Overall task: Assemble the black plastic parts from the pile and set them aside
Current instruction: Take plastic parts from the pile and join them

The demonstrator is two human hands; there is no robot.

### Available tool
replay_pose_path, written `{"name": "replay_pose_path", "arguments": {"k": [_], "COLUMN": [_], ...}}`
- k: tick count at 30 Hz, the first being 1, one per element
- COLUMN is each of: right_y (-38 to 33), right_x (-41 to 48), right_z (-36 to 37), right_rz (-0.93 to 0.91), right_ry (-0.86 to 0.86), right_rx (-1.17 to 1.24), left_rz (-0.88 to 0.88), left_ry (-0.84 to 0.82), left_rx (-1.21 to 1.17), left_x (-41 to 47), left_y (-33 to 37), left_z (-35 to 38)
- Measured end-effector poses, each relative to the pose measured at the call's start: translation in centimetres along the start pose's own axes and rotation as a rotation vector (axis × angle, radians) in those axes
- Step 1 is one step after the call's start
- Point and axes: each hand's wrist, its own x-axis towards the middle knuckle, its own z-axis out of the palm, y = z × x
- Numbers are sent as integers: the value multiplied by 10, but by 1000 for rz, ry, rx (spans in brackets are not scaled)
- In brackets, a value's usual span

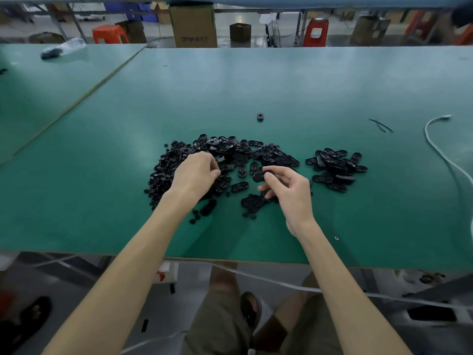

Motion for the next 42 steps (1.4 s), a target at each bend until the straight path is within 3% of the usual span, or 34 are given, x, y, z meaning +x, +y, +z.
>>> {"name": "replay_pose_path", "arguments": {"k": [13, 18, 31, 42], "right_y": [0, 2, -3, -3], "right_x": [0, 2, 0, 0], "right_z": [1, 1, 2, 1], "right_rz": [4, 9, -9, -16], "right_ry": [7, 23, 48, 88], "right_rx": [28, 33, 81, 81], "left_rz": [-27, -14, -18, -11], "left_ry": [-22, 60, -127, 58], "left_rx": [23, 36, -1045, -1180], "left_x": [1, 0, -11, -22], "left_y": [-2, -4, 28, 36], "left_z": [1, 7, 29, 63]}}
